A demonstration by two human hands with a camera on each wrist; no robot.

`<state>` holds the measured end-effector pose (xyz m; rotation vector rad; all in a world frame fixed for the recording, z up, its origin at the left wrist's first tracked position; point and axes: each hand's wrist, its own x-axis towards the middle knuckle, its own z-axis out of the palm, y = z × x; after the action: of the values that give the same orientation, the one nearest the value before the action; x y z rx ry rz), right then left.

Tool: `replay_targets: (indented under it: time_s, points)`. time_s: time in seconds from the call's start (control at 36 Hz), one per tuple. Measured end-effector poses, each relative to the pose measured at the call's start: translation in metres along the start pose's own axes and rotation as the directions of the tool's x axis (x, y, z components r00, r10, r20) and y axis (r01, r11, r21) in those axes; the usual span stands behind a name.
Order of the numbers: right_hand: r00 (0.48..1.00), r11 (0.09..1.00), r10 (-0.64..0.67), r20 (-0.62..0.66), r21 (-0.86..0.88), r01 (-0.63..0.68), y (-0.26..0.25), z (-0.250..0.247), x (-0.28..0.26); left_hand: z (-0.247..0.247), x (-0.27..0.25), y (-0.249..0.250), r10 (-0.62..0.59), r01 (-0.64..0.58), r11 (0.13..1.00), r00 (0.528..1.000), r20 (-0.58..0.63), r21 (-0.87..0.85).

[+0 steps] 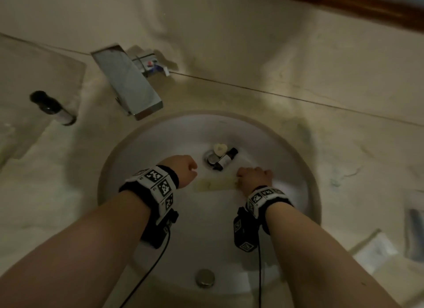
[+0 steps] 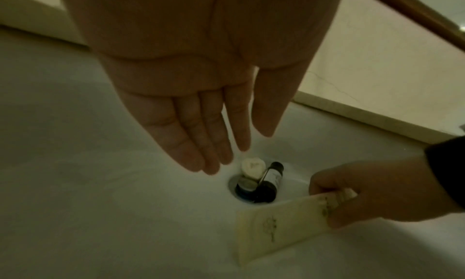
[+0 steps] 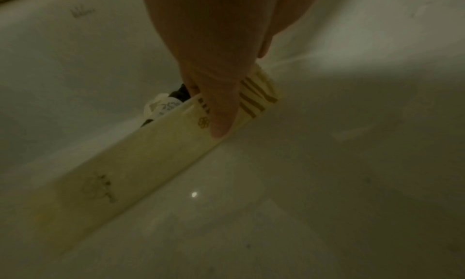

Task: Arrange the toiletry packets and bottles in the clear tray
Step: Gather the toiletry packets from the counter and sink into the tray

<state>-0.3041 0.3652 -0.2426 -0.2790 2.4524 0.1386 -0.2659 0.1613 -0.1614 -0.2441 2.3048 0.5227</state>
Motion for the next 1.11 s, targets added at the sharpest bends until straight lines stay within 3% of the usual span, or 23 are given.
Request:
replay_targets:
  time_s: [0.17, 0.31, 0.47, 0.67, 0.81, 0.86, 0.92, 1.03, 1.11]
  points:
    - [0.997, 0.96, -0.072, 0.022, 0.274, 0.063, 0.002, -0.014, -0.019, 0.006, 0.001, 0.001, -0.009, 0.007, 0.999, 0.999, -0.049, -0.049]
    - [0.99, 0.838, -0.14, -0.035, 0.529, 0.137, -0.004, -0.026, -0.04, 0.003, -0.011, 0.001, -0.007, -0.002, 0.992, 0.998, -0.064, -0.129]
    - [0.985, 0.744, -0.13, -0.114, 0.646, 0.174, -0.012, -0.037, -0.07, -0.011, -0.041, -0.008, 0.024, -0.079, 0.955, 0.982, -0.188, -0.287]
    - [0.975, 0.671, 0.031, -0.221, 0.728, 0.144, -0.019, -0.044, -0.097, -0.014, -0.07, -0.016, -0.133, -0.132, 0.67, 0.946, -0.294, -0.73]
    - [0.975, 0.425, 0.085, -0.207, 0.892, 0.153, -0.029, -0.047, -0.115, -0.018, -0.091, -0.035, -0.183, -0.218, 0.511, 0.918, -0.353, -0.832]
    - [0.975, 0.29, 0.103, -0.197, 0.943, 0.16, -0.035, -0.05, -0.121, -0.019, -0.099, -0.043, -0.198, -0.25, 0.477, 0.904, -0.38, -0.842]
    - [0.972, 0.23, 0.113, -0.208, 0.957, 0.178, -0.042, -0.052, -0.126, -0.02, -0.107, -0.052, -0.221, -0.277, 0.453, 0.886, -0.408, -0.848]
    - [0.954, 0.217, 0.098, -0.282, 0.942, 0.256, -0.062, -0.061, -0.136, -0.023, -0.124, -0.071, -0.257, -0.328, 0.44, 0.846, -0.467, -0.836]
    - [0.931, 0.358, 0.15, -0.333, 0.896, 0.263, -0.083, -0.068, -0.14, -0.027, -0.134, -0.088, -0.28, -0.35, 0.439, 0.822, -0.495, -0.828]
